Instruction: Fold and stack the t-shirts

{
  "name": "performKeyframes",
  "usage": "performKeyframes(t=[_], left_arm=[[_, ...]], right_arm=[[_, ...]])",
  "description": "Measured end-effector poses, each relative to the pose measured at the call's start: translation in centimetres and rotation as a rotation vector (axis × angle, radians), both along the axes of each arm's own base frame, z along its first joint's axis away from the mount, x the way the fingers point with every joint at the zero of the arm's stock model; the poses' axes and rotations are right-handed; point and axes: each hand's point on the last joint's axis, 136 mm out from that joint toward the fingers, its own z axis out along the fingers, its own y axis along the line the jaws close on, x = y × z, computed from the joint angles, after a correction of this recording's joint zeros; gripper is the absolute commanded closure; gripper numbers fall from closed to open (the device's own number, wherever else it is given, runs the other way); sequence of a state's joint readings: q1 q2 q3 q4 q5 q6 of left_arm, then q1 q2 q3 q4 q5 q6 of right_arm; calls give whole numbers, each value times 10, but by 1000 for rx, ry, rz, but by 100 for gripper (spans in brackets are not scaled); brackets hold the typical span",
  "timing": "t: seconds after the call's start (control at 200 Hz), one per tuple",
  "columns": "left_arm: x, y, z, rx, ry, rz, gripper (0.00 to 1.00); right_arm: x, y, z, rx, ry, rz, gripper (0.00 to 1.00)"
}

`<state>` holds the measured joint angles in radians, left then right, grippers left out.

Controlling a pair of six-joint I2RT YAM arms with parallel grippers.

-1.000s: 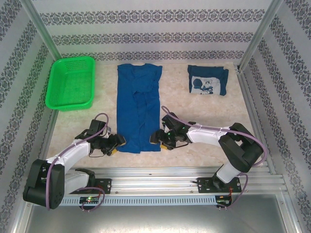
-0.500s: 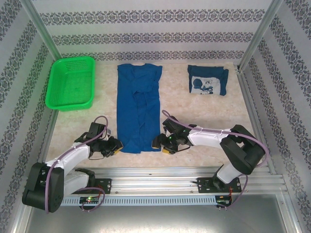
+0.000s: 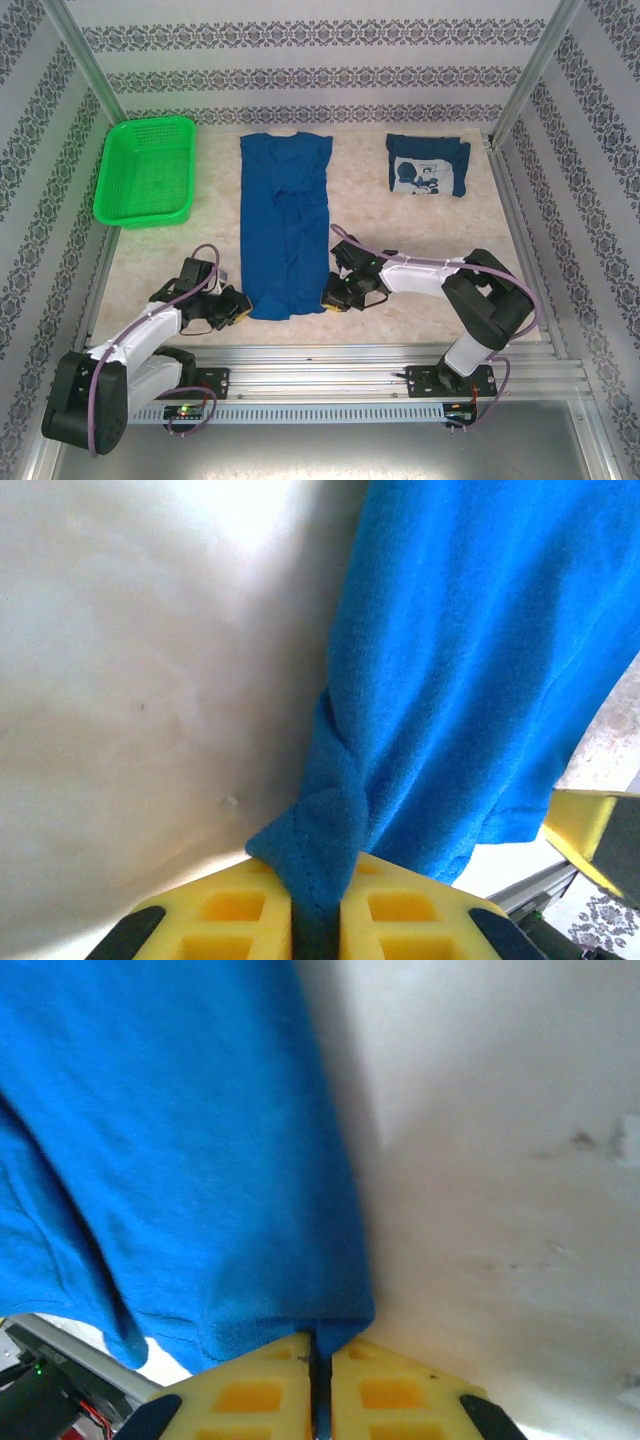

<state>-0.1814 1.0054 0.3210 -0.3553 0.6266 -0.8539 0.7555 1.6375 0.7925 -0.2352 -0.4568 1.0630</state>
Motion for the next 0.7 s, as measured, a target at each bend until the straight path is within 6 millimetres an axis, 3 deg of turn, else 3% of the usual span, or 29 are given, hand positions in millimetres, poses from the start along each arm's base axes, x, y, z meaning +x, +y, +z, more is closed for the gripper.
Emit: performKeyframes(t=[0.17,0.315,0.699], left_arm=[[-6,1,4,0,-6,-10,84],[-9,0,6,-5,0,-13,84],[-27,2,20,-17,28,4,85]], right_arm=[[1,1,21,32,-37,8,100],[-3,-1,36,59,-62,13,100],[-44,-23,14,-26,60,52,100]])
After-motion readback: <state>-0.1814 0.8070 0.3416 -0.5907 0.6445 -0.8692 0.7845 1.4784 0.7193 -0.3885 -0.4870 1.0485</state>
